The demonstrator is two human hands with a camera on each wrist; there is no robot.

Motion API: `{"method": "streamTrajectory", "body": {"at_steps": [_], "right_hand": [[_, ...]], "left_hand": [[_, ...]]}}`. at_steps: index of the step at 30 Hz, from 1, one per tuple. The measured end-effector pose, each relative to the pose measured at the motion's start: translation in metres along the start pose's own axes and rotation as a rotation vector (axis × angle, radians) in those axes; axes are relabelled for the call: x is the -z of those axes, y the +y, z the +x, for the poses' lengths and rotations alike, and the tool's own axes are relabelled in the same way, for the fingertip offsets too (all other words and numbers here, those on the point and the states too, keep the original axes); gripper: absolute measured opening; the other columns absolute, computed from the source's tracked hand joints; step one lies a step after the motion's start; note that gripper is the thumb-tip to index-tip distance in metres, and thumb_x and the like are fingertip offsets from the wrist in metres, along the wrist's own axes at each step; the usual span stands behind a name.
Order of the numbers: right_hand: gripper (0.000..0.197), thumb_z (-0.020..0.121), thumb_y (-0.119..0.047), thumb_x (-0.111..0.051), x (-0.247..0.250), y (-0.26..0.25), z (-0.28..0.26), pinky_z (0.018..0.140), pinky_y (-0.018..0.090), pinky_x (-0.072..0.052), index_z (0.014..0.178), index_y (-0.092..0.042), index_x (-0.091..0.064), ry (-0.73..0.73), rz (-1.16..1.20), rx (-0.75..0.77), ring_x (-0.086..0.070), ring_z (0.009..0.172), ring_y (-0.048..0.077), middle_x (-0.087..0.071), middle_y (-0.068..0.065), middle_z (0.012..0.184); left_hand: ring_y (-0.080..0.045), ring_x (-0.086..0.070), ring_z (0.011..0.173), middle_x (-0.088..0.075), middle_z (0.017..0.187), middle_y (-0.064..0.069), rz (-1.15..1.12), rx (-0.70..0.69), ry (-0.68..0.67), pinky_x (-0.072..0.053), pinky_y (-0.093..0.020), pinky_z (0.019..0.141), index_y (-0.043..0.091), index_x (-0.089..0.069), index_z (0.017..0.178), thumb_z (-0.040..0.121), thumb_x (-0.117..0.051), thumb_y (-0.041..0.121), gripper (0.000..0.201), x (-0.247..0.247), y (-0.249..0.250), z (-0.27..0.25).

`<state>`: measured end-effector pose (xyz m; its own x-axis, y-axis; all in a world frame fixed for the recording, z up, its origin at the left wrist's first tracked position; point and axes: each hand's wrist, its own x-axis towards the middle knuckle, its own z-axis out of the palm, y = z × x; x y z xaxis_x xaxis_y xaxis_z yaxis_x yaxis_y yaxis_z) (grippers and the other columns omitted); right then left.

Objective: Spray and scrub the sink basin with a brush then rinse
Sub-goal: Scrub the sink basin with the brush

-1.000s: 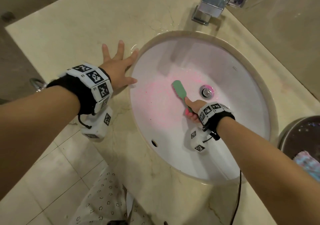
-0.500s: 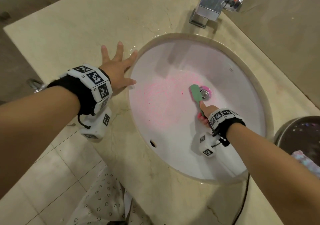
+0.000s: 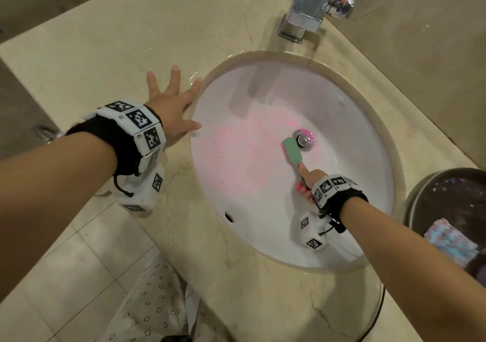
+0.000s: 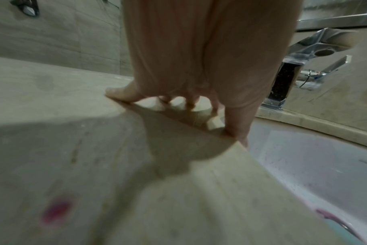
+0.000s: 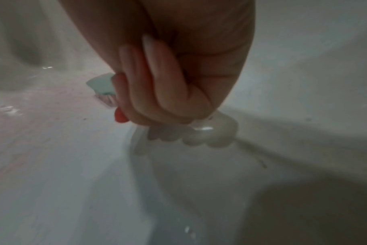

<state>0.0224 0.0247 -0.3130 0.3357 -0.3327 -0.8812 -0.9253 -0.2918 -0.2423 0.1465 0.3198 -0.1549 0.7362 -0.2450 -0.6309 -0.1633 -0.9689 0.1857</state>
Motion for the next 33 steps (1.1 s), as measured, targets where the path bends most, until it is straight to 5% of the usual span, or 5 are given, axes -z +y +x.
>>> {"method": "streamTrajectory", "body": {"at_steps": [4,13,22,28,33], "right_hand": [[0.046,0.097,-0.050,-0.032,0.004,-0.018,-0.003,0.029,0.011,-0.034,0.070,-0.016,-0.045,0.014,0.163,0.042,-0.047,0.027,0.001,-0.053,-0.004,0.051],[0.063,0.095,-0.058,-0.031,-0.031,-0.017,-0.019,0.030,0.013,-0.026,0.059,-0.010,-0.051,-0.167,0.012,0.038,-0.036,0.029,0.010,-0.047,0.000,0.047],[0.063,0.096,-0.056,-0.026,0.019,0.018,-0.017,0.035,0.018,-0.026,0.060,-0.010,-0.047,0.109,0.095,-0.107,-0.036,0.025,0.010,-0.046,-0.002,0.036],[0.064,0.094,-0.060,-0.028,-0.026,-0.007,-0.031,0.032,0.010,-0.024,0.060,-0.009,-0.047,-0.117,0.217,-0.084,-0.031,0.025,0.007,-0.041,-0.005,0.034],[0.061,0.097,-0.055,-0.027,-0.028,-0.007,-0.041,0.030,0.007,-0.022,0.063,-0.007,-0.045,-0.149,0.186,-0.067,-0.029,0.021,0.006,-0.039,-0.005,0.030]], "left_hand": [[-0.045,0.026,0.136,0.028,0.153,-0.002,0.006,-0.007,0.000,0.002,-0.059,0.109,0.037,0.010,0.148,0.093,-0.050,0.042,0.082,-0.001,-0.002,0.002],[-0.048,0.026,0.135,0.028,0.153,-0.005,0.010,-0.026,0.008,0.006,-0.056,0.111,0.036,0.010,0.149,0.093,-0.051,0.042,0.083,-0.003,-0.005,0.007],[-0.048,0.026,0.135,0.027,0.153,-0.008,0.018,-0.041,0.018,0.009,-0.053,0.111,0.033,0.009,0.149,0.093,-0.051,0.041,0.082,-0.004,-0.006,0.007],[-0.049,0.027,0.134,0.028,0.153,-0.006,-0.002,-0.038,0.009,0.007,-0.053,0.112,0.035,0.009,0.149,0.092,-0.052,0.041,0.083,-0.005,-0.007,0.010],[-0.049,0.027,0.134,0.028,0.153,-0.006,0.009,-0.038,0.007,0.007,-0.053,0.112,0.035,0.009,0.149,0.092,-0.051,0.042,0.083,-0.004,-0.006,0.009]]}}
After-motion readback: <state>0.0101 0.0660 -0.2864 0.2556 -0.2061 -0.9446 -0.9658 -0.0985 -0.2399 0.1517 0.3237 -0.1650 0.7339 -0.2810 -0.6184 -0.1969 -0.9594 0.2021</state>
